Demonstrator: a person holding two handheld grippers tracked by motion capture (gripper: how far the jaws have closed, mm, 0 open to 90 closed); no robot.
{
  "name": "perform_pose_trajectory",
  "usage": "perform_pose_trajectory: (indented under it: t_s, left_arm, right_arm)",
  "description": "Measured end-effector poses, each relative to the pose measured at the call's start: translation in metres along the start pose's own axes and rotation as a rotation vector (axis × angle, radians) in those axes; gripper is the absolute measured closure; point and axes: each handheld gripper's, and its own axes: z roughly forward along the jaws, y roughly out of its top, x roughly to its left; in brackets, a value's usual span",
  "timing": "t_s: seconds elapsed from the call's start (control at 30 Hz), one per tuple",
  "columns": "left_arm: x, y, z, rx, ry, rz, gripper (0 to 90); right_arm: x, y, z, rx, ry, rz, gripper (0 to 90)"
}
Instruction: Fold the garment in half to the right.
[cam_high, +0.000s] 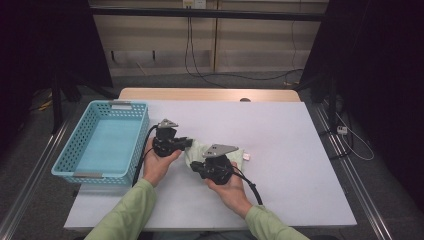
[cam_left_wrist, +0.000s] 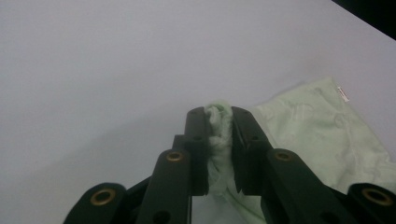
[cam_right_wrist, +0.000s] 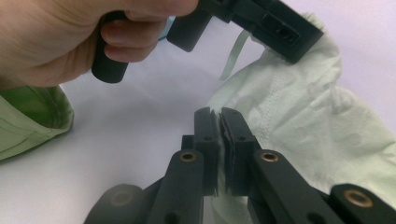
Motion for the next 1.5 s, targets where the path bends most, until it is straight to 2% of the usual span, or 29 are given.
perform_pose_trajectory:
  t_s: [0.13,0.63,0.87,1.1,1.23,1.5]
  left_arm:
    - [-0.005,0.001,0.002,0.007,0.002,-0.002,78.0]
    - [-0.019,0.011,0.012,0.005,-0.049,0.022,77.6]
    - [-0.023,0.013,0.016,0.003,-0.065,0.017,77.5]
    - [-0.027,0.014,0.021,0.004,-0.073,0.008,77.5]
    - [-0.032,0.015,0.025,0.022,-0.068,0.028,77.2]
    - [-0.039,0.017,0.031,0.022,-0.076,0.029,76.5]
  right_arm:
    - [-0.003,-0.003,-0.005,-0.005,-0.001,0.011,86.6]
    - [-0.009,-0.008,-0.018,-0.017,-0.008,0.039,86.2]
    - [-0.012,-0.013,-0.022,-0.011,-0.014,0.043,85.9]
    - [-0.014,-0.015,-0.027,-0.012,-0.024,0.045,85.8]
    - [-0.016,-0.017,-0.03,-0.005,-0.032,0.063,85.4]
    - [-0.021,-0.022,-0.038,0.001,-0.046,0.083,83.8]
